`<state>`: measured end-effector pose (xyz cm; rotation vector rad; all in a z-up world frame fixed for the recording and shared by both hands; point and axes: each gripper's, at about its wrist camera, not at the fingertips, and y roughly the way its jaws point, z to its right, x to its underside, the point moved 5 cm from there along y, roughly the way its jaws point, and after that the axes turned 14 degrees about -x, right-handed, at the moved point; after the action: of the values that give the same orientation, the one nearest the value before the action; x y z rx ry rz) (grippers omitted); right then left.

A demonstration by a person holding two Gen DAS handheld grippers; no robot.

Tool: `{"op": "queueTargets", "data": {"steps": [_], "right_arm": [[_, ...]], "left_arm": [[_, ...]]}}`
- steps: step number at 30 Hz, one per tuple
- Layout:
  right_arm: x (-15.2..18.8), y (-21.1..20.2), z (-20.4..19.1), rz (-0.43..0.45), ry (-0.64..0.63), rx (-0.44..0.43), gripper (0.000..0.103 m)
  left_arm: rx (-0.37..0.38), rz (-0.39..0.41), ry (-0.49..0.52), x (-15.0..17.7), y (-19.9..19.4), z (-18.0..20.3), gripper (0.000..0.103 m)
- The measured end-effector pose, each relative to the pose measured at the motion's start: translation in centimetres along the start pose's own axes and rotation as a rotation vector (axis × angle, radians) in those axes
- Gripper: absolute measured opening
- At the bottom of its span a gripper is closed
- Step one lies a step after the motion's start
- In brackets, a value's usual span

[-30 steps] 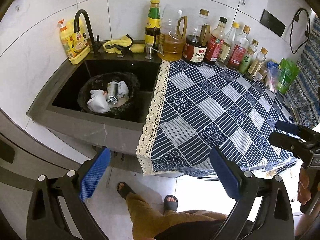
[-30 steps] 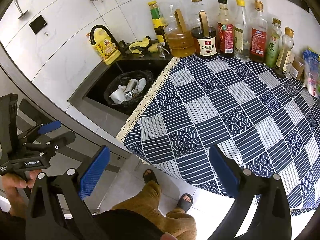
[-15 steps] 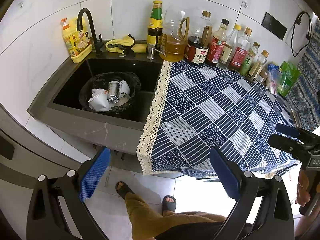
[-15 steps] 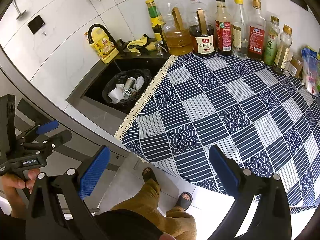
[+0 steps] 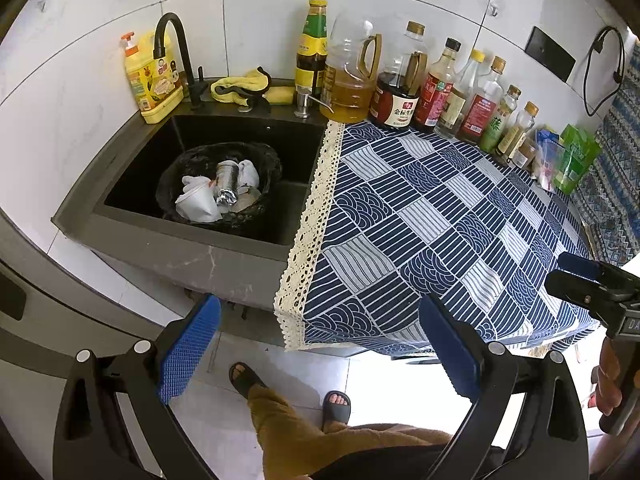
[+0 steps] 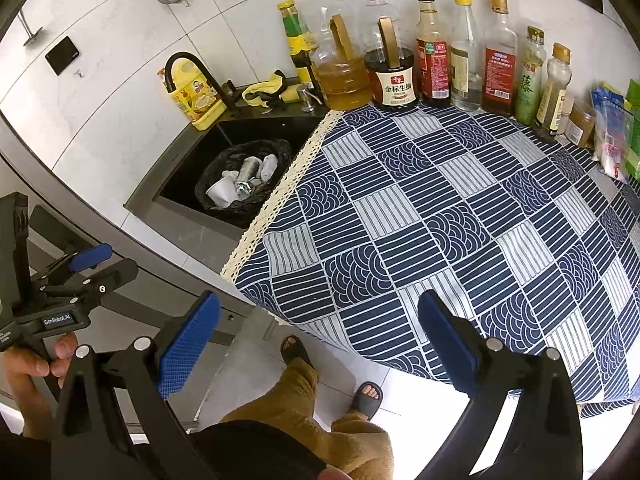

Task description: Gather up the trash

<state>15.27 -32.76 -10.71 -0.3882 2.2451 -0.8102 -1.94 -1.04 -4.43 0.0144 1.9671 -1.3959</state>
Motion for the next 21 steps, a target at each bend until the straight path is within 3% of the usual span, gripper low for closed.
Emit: {"op": "queueTargets", "data": {"steps": [21], "right_arm": [[-0.31, 0.39, 0.24, -0.011, 0.015, 0.003, 0.098]], "left_arm": [[0.004, -0.005, 0.002, -0.21, 0.61, 0.07, 0.096]]}}
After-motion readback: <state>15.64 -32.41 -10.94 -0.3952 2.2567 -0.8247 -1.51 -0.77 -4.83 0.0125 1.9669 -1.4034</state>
